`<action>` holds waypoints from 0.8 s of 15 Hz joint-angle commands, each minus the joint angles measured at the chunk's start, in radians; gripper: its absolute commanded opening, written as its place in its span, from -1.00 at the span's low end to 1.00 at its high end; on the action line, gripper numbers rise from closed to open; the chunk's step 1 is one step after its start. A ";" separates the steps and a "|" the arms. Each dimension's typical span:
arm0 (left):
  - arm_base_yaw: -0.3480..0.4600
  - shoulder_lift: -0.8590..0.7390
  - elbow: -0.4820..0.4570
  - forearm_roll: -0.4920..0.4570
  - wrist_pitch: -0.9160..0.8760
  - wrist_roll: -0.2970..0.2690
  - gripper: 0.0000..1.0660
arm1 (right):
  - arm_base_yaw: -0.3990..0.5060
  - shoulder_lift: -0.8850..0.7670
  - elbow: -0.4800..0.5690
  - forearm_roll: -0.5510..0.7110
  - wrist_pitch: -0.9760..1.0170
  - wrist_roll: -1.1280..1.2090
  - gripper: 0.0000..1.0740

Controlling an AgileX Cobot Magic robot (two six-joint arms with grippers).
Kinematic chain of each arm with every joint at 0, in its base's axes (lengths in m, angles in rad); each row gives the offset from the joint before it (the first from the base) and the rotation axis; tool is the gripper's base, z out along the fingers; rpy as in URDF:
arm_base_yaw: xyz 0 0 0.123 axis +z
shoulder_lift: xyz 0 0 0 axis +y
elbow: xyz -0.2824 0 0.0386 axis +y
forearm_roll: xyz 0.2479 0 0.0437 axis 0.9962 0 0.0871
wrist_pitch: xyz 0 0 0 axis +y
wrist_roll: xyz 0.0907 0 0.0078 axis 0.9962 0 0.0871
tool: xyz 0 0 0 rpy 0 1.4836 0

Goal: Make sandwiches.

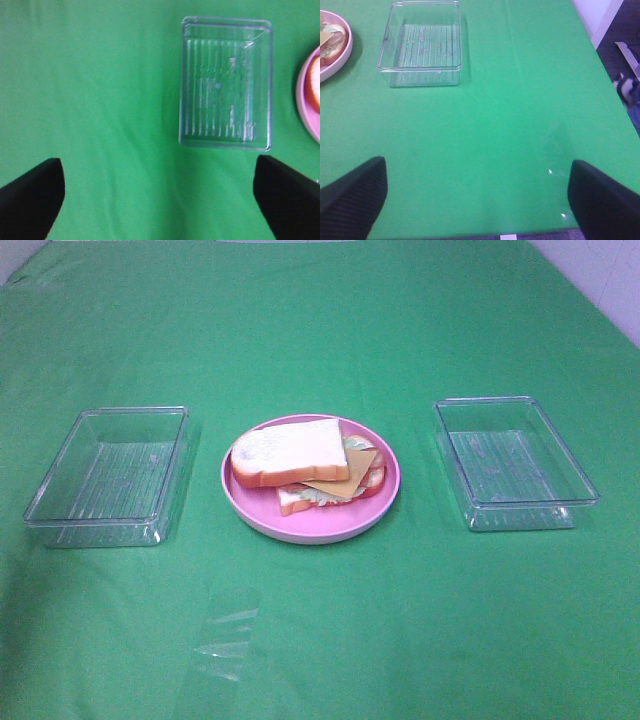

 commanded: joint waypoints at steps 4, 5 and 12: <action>0.014 -0.392 0.368 -0.001 0.064 0.005 0.77 | -0.004 -0.027 0.004 -0.002 -0.004 -0.008 0.77; 0.014 -0.453 0.428 -0.002 0.061 0.000 0.77 | -0.004 -0.027 0.004 -0.002 -0.004 -0.008 0.77; 0.014 -0.963 0.769 -0.005 -0.017 0.017 0.77 | -0.004 -0.027 0.004 -0.002 -0.004 -0.008 0.77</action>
